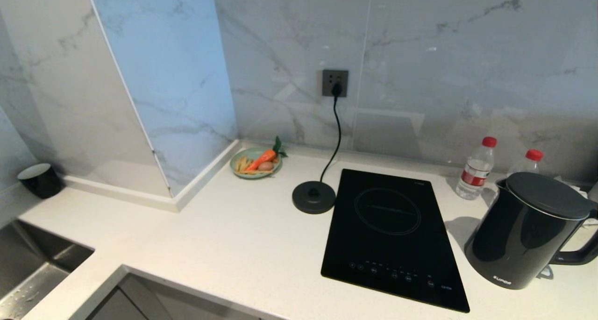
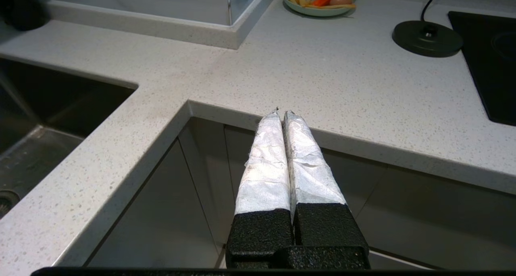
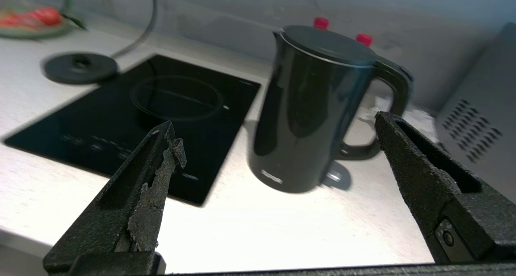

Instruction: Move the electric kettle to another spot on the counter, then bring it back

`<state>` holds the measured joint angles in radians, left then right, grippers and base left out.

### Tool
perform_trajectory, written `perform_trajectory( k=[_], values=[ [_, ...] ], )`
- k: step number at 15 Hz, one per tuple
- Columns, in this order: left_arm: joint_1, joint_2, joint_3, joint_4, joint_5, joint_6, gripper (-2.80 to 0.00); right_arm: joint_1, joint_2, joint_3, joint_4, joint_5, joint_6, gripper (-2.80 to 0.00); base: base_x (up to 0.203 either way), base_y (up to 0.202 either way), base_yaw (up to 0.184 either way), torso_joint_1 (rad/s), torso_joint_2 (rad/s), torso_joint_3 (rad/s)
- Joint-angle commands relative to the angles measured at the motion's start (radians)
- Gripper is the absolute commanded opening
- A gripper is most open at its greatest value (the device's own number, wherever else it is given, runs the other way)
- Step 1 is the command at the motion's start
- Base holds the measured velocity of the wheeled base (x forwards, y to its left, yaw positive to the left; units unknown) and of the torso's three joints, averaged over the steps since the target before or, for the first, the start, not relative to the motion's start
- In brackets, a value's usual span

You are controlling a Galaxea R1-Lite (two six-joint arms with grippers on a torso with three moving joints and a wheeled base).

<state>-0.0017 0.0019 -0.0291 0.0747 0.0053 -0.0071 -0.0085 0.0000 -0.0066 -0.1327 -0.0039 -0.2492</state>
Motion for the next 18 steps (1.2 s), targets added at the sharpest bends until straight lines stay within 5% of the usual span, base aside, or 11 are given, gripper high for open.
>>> perform_trajectory(
  k=[1, 4, 6, 8, 12, 15, 18],
  values=[
    [0.0, 0.0, 0.0, 0.001, 0.001, 0.0, -2.8, 0.001, 0.0, -0.006, 0.018, -0.013, -0.028, 0.0, 0.0, 0.0, 0.0, 0.0, 0.0, 0.0],
    [0.0, 0.0, 0.0, 0.001, 0.001, -0.001, -2.8, 0.001, 0.0, -0.011, 0.035, 0.024, 0.096, 0.0, 0.0, 0.0, 0.0, 0.0, 0.0, 0.0],
    [0.0, 0.0, 0.0, 0.0, 0.001, -0.001, -2.8, 0.001, 0.0, -0.022, 0.072, 0.187, 0.126, 0.0, 0.0, 0.0, 0.0, 0.0, 0.0, 0.0],
    [0.0, 0.0, 0.0, 0.0, 0.001, -0.001, -2.8, 0.001, 0.0, -0.052, 0.165, 0.223, 0.124, 0.0, 0.0, 0.0, 0.0, 0.0, 0.0, 0.0],
    [0.0, 0.0, 0.0, 0.0, 0.001, 0.0, -2.8, 0.0, 0.0, -0.06, 0.146, -0.038, 0.01, 0.0, 0.0, 0.0, 0.0, 0.0, 0.0, 0.0],
    [0.0, 0.0, 0.0, 0.0, 0.001, -0.001, -2.8, 0.0, 0.004, -0.209, 0.11, -0.08, -0.004, 0.0, 0.0, 0.0, 0.0, 0.0, 0.0, 0.0],
    [0.0, 0.0, 0.0, -0.001, 0.001, -0.001, -2.8, 0.002, 0.023, -0.395, 0.342, -0.081, 0.076, 0.0, 0.0, 0.0, 0.0, 0.0, 0.0, 0.0]
  ],
)
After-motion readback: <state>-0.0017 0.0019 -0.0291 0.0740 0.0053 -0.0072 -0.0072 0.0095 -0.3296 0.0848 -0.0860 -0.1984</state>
